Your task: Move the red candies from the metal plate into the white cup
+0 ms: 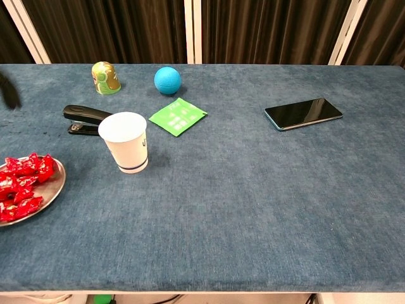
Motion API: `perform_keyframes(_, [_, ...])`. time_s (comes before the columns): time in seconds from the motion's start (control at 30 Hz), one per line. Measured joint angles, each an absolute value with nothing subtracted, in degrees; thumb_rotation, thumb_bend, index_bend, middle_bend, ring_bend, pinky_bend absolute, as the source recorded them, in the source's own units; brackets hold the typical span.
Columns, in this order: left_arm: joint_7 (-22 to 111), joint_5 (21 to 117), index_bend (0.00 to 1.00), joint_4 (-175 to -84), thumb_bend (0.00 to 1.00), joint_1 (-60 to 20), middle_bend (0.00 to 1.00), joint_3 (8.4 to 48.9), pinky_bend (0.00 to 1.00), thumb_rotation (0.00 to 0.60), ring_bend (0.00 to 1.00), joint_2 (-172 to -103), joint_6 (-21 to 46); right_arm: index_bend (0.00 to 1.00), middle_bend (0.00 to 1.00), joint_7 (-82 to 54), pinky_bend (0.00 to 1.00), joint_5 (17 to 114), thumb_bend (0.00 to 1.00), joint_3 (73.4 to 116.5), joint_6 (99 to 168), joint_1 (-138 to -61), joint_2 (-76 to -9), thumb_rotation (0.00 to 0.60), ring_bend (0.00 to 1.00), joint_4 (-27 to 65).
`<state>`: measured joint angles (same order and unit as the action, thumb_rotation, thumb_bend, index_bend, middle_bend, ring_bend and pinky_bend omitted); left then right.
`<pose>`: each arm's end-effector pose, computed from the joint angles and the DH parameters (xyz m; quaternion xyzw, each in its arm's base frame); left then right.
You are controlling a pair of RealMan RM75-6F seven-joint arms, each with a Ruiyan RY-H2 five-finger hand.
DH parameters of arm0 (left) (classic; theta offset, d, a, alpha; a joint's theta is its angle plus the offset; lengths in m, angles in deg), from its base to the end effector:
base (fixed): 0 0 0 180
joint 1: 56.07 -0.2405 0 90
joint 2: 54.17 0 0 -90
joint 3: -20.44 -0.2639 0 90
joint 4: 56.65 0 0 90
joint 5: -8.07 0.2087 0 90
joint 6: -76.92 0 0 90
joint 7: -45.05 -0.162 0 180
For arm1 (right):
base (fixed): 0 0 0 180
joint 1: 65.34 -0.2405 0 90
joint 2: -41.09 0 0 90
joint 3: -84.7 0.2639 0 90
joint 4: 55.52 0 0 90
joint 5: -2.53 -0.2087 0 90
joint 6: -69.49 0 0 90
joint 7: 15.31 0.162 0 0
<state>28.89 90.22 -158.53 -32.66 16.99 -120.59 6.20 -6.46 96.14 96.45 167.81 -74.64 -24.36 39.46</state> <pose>-0.2389 0.2511 0.0856 -0.7415 -0.3525 -0.3319 0.4645 -0.2424 -0.2363 0.2053 0.5221 -0.2822 0.6086 0.5267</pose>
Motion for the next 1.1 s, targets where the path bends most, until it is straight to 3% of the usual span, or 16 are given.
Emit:
perform_keyframes(0.13, [32.54, 91.16, 0.31, -155.74, 0.24, -35.36, 0.11, 15.27, 0.27, 0.600, 0.06, -121.82, 4.97, 0.00, 0.00, -6.54, 0.00, 96.44, 0.36, 96.24, 167.80, -74.62, -24.48, 0.600, 0.00, 39.36])
perform_keyframes(0.57, [40.62, 94.54, 0.34, -144.92, 0.23, -38.37, 0.11, 14.72, 0.24, 0.600, 0.05, -130.81, 4.10, 0.00, 0.00, -7.98, 0.00, 97.12, 0.36, 95.74, 167.91, -74.32, -24.06, 0.600, 0.00, 40.36])
perform_keyframes(1.1, [42.71, 94.05, 0.42, -139.94, 0.23, -38.51, 0.13, 15.95, 0.24, 0.600, 0.05, -134.26, 6.90, 0.00, 0.00, -9.05, 0.00, 96.75, 0.36, 95.66, 167.44, -74.37, -24.33, 0.600, 0.00, 40.41])
